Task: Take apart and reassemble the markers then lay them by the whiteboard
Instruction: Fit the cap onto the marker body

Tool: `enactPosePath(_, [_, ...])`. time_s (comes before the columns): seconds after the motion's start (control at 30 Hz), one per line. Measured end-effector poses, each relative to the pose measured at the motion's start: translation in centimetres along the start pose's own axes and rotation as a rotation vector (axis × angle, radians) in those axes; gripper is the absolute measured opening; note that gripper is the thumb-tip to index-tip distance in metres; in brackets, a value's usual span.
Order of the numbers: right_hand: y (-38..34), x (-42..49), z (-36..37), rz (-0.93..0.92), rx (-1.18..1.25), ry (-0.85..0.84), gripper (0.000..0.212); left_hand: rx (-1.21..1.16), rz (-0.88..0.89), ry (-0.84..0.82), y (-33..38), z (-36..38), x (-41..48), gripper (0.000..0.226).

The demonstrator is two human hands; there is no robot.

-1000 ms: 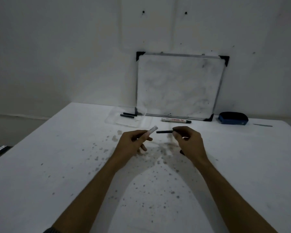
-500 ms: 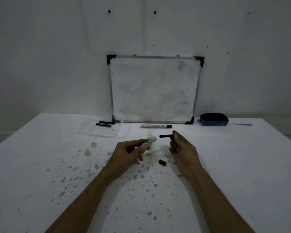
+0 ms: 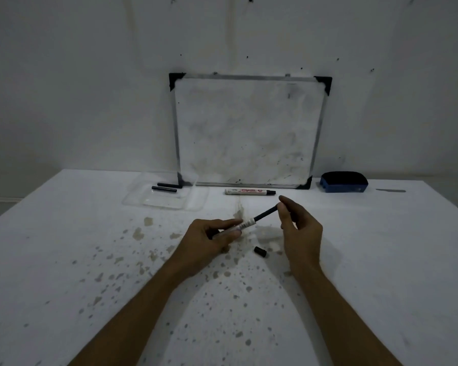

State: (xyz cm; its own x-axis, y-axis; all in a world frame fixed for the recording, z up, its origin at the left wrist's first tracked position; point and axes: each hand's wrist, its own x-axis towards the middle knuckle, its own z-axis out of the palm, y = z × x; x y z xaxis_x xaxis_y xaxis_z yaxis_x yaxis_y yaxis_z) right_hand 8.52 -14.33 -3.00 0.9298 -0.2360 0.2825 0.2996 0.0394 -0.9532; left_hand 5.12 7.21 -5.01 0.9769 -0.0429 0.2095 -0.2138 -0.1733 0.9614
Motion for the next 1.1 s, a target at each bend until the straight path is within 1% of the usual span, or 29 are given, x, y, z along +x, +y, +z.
enactPosePath(0.1, [-0.3,-0.7,0.5,-0.123,-0.106,-0.102,0.021,0.000,0.019,-0.014,0.0,0.1,0.0,0.030])
enactPosePath(0.2, [-0.2,-1.5,1.1,-0.292,-0.258,-0.282,0.025,0.014,0.069,0.006,0.0,-0.1,0.0,0.029])
enactPosePath(0.23, [-0.1,-1.7,1.2,-0.323,-0.308,-0.345,0.028,0.013,0.075,0.014,0.1,-0.2,0.0,0.029])
enactPosePath(0.3, [-0.1,-1.9,1.0,-0.296,-0.382,-0.432,0.034,-0.009,0.068,0.025,0.1,-0.3,0.1,0.026])
enactPosePath(0.37, [0.0,-1.9,0.2,-0.229,-0.442,-0.457,0.035,-0.026,0.059,0.026,0.0,-0.4,0.1,0.024])
enactPosePath(0.4, [0.1,-1.8,-0.4,-0.204,-0.501,-0.474,0.033,-0.032,0.058,0.030,0.1,-0.3,0.2,0.024])
enactPosePath(0.47, [0.4,-1.6,-2.0,-0.168,-0.671,-0.565,0.033,-0.037,0.063,0.050,0.2,-0.2,0.1,0.022])
enactPosePath(0.53, [0.6,-1.3,-3.0,-0.137,-0.840,-0.659,0.039,-0.029,0.045,0.081,0.5,-0.1,0.0,0.023])
enactPosePath(0.57, [0.7,-1.2,-3.2,-0.127,-0.891,-0.669,0.040,-0.032,0.028,0.096,0.7,-0.1,-0.1,0.024])
enactPosePath(0.63, [0.8,-1.3,-3.1,-0.138,-0.908,-0.631,0.033,-0.065,0.008,0.119,1.1,0.0,-0.3,0.026])
enactPosePath(0.73, [0.4,-1.5,-2.3,-0.116,-0.742,-0.501,0.018,-0.092,0.020,0.121,1.5,0.1,-0.7,0.025])
enactPosePath(0.8, [-0.2,-1.5,-2.1,-0.087,-0.592,-0.429,0.012,-0.122,0.038,0.091,1.5,0.4,-1.1,0.020])
enactPosePath(0.87, [-0.9,-1.3,-1.9,-0.029,-0.365,-0.387,0.014,-0.111,0.047,0.047,1.3,0.8,-1.4,0.019])
enactPosePath(0.93, [-1.2,-1.5,-1.6,0.070,-0.147,-0.343,0.017,-0.090,0.040,0.016,1.2,0.9,-1.5,0.023])
enactPosePath(1.03, [-0.8,-1.6,-1.0,0.221,0.064,-0.327,0.024,-0.075,0.026,-0.004,1.1,0.8,-1.5,0.028])
enactPosePath(1.1, [-0.6,-1.4,-0.8,0.288,0.170,-0.334,0.024,-0.058,0.022,0.000,1.1,0.8,-1.5,0.030])
